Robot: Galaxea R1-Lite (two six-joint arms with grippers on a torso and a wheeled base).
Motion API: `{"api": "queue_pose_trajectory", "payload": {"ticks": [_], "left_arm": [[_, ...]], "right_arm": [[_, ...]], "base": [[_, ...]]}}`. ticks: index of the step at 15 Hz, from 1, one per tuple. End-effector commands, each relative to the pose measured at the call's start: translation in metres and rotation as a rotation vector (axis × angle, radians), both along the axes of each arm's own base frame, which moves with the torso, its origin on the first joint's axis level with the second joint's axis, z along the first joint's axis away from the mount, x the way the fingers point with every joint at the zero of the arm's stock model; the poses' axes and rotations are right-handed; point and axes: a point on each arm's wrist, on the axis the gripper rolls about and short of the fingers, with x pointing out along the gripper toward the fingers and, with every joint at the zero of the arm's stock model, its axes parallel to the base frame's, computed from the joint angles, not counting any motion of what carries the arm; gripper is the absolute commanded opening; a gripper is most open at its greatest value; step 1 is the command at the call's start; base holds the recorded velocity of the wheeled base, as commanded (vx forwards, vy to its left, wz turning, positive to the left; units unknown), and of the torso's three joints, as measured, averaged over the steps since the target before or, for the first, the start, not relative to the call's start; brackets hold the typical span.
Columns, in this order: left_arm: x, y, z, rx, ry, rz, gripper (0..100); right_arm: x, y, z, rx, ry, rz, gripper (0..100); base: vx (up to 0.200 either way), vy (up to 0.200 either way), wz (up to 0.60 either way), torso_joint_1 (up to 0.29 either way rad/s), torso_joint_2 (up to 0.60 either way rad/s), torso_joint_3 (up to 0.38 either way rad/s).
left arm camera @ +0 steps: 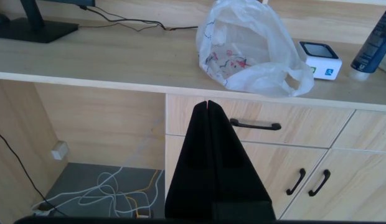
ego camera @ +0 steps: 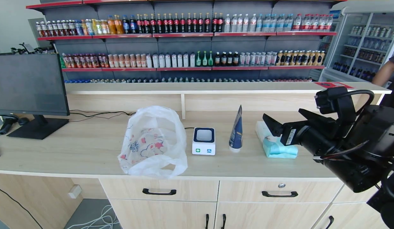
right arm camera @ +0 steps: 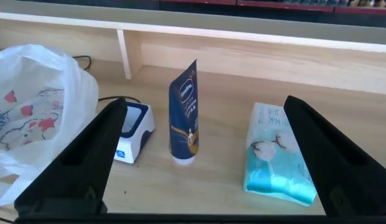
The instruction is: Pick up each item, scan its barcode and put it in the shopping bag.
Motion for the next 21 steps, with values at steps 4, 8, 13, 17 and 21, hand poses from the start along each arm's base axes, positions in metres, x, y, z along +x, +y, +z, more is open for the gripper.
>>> {"api": "queue_pose_trajectory", "payload": {"ticks": [4, 8, 13, 17, 21], "left_arm": [[0.0, 0.0, 0.0, -0.001, 0.0, 0.0, 0], [0.0, 0.0, 0.0, -0.001, 0.0, 0.001, 0], [0.0, 0.0, 0.0, -0.001, 0.0, 0.0, 0], [0.0, 0.0, 0.0, -0.001, 0.0, 0.0, 0], [0.0, 0.0, 0.0, -0.001, 0.0, 0.0, 0]], "right_arm": [[0.044, 0.021, -0.037, 0.03, 0.084, 0.005, 100], [0.057, 0.034, -0.069, 0.024, 0.152, 0.018, 100], [0.1, 0.058, -0.09, 0.151, 0.099, 0.007, 100], [0.1, 0.074, -0.119, 0.164, 0.075, 0.034, 100], [0.11, 0.077, -0.127, 0.181, 0.048, 0.014, 100]], "base": [[0.0, 0.0, 0.0, 0.0, 0.0, 0.0], [0.0, 0.0, 0.0, 0.0, 0.0, 0.0], [0.0, 0.0, 0.0, 0.0, 0.0, 0.0], [0.0, 0.0, 0.0, 0.0, 0.0, 0.0], [0.0, 0.0, 0.0, 0.0, 0.0, 0.0]]}}
